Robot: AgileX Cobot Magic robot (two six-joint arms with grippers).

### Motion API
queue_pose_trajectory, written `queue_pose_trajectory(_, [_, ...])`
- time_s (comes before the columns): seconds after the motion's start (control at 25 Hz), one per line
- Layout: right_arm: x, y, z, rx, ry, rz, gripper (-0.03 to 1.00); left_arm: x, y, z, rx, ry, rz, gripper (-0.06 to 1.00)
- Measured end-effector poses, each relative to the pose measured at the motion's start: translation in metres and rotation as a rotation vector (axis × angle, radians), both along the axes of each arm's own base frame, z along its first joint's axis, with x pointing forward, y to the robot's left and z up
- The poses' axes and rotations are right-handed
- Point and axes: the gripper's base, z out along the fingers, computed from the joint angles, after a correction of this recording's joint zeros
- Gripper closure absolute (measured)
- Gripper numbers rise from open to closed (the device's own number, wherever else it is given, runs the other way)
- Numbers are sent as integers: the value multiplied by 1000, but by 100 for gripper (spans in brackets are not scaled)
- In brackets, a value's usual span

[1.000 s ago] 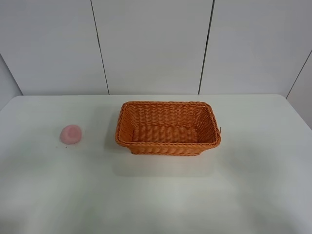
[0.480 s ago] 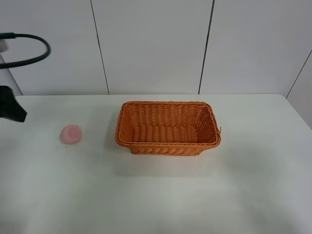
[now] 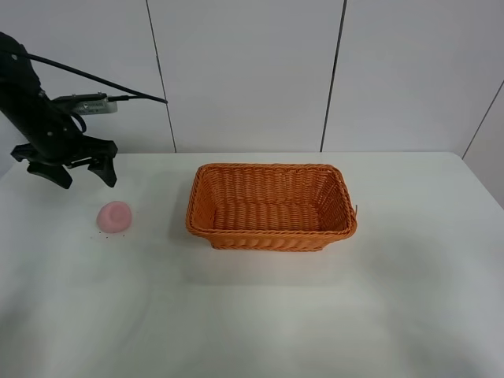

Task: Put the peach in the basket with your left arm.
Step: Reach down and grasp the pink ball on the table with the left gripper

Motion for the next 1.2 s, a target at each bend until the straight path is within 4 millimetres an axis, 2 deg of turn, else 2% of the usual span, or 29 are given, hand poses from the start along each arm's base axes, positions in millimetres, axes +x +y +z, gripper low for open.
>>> queue_pose_trajectory(0.16, [0,0,0,0,0,0,27,24,-2,-28,-19,21,12,13])
queue_pose_trajectory(0.36, [0,0,0,0,0,0,27,37,-3,-59,-27,49,12,13])
queue_pose_trajectory(0.76, [0,0,0,0,0,0,27,44,1,-99,21,91,-7,13])
queue_pose_trajectory(1.0, [0,0,0,1,0,0,27,44,2,-115,25,119,-8,13])
queue_pose_trajectory(1.08, [0,0,0,1,0,0,27,44,2,-116,24,121,-6,17])
queue_pose_trajectory(1.2, [0,0,0,1,0,0,27,44,2,-115,22,126,9,42])
